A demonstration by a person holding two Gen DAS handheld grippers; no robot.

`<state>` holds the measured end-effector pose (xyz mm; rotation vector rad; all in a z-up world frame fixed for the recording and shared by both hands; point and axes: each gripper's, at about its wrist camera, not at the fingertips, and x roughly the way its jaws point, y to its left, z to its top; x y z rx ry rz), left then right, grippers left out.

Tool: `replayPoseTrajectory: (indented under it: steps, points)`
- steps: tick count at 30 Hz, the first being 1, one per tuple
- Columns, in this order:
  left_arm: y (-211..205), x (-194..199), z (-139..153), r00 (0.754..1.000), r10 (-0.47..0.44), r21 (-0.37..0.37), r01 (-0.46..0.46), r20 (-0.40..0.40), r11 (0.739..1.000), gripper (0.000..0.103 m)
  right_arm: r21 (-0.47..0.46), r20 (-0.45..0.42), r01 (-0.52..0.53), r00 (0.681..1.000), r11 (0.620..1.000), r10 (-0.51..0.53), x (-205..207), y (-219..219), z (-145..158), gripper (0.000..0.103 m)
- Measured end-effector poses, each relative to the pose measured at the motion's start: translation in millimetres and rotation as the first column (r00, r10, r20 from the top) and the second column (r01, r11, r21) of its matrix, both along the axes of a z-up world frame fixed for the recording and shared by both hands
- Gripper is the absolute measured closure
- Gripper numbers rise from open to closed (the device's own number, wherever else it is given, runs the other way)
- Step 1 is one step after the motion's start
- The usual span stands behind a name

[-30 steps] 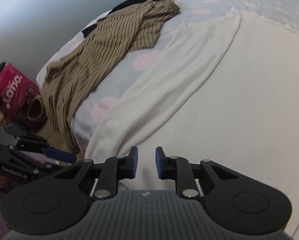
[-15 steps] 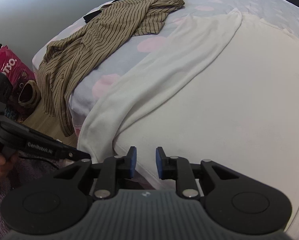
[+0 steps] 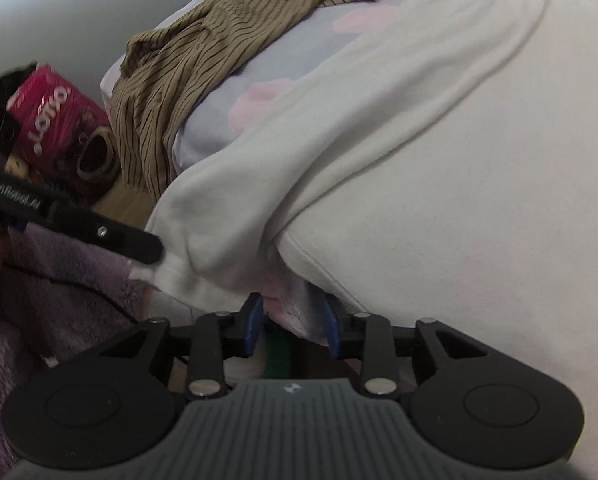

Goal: Fold clothes

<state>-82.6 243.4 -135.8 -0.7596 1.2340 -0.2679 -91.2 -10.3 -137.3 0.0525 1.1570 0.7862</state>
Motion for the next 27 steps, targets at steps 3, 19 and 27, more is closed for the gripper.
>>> replayPoseTrajectory:
  steps: [3, 19, 27]
  points:
    - [5, 0, -4, 1.000, 0.015, -0.008, -0.015, -0.021, 1.000, 0.096, 0.077, -0.065, 0.063, 0.996, 0.995, -0.058, 5, -2, -9, 0.061]
    - [13, 11, -11, 0.996, 0.082, 0.144, -0.077, -0.023, 0.987, 0.096, 0.072, -0.116, 0.215, 0.972, 0.974, -0.206, -23, 26, -25, 0.071]
    - [17, 10, -13, 0.995, 0.093, 0.133, -0.089, -0.021, 0.987, 0.096, 0.102, -0.092, 0.231, 0.971, 0.968, -0.222, -19, 34, -29, 0.070]
